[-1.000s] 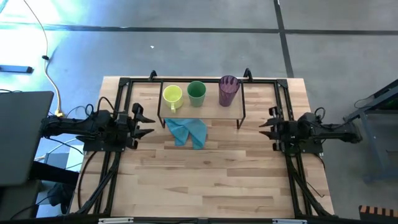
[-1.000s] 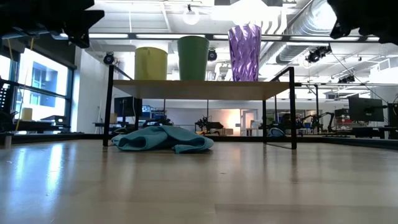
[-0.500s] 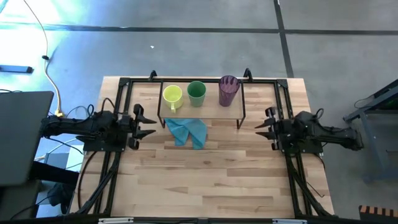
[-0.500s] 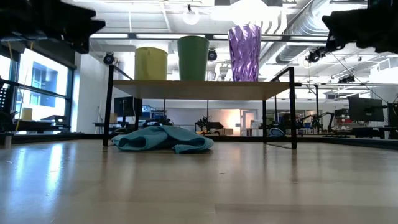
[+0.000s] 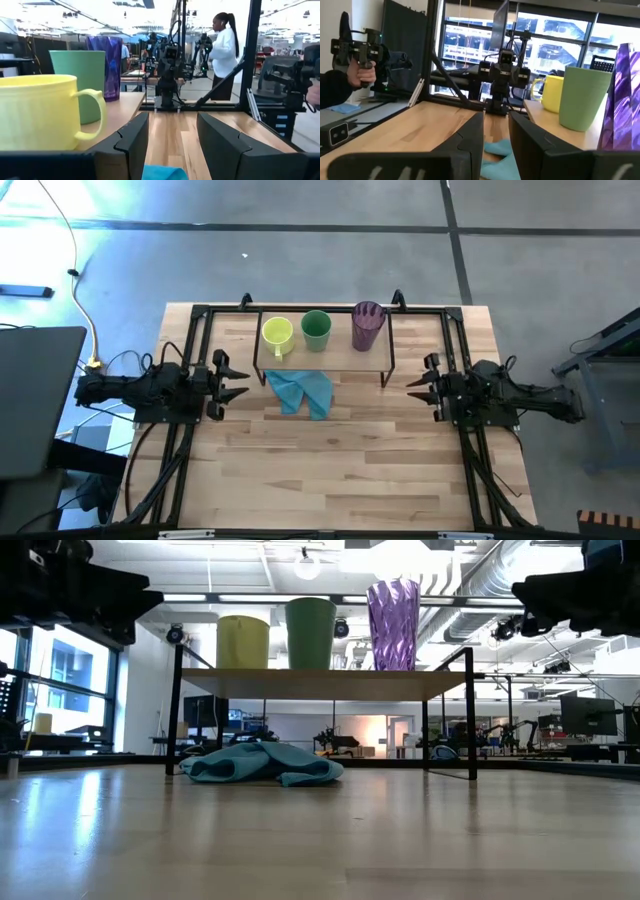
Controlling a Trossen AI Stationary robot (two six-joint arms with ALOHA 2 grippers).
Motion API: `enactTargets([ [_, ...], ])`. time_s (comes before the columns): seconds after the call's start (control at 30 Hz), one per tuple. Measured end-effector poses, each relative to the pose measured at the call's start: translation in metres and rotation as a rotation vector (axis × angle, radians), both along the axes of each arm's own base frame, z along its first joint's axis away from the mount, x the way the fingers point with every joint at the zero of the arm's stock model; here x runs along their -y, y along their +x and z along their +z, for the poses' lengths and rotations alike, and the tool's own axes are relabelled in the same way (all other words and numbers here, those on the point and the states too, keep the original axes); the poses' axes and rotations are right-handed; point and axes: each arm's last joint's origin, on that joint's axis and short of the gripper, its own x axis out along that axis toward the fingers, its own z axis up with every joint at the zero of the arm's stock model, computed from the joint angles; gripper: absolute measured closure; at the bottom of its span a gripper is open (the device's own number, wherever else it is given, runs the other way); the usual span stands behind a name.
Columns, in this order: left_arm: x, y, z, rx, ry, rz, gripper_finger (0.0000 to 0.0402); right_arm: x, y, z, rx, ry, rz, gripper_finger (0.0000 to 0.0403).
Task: Stack small to large cups/mugs on shelf
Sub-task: Return to Home Position
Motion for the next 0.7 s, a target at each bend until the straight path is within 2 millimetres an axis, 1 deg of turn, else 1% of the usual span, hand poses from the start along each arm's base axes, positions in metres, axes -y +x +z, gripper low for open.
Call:
enactTargets([
  [0.23, 0.0004, 0.0002, 0.0005, 0.002, 0.01, -0.013, 0.0245, -0.0002, -0.0007, 0.0034, 0.04, -0.006, 0.004, 0.032],
  [0.7, 0.0004, -0.0001, 0.0025, 0.017, 0.042, -0.008, 0.0245, -0.0001, -0.0001, 0.0007, 0.013, -0.002, 0.004, 0.032],
])
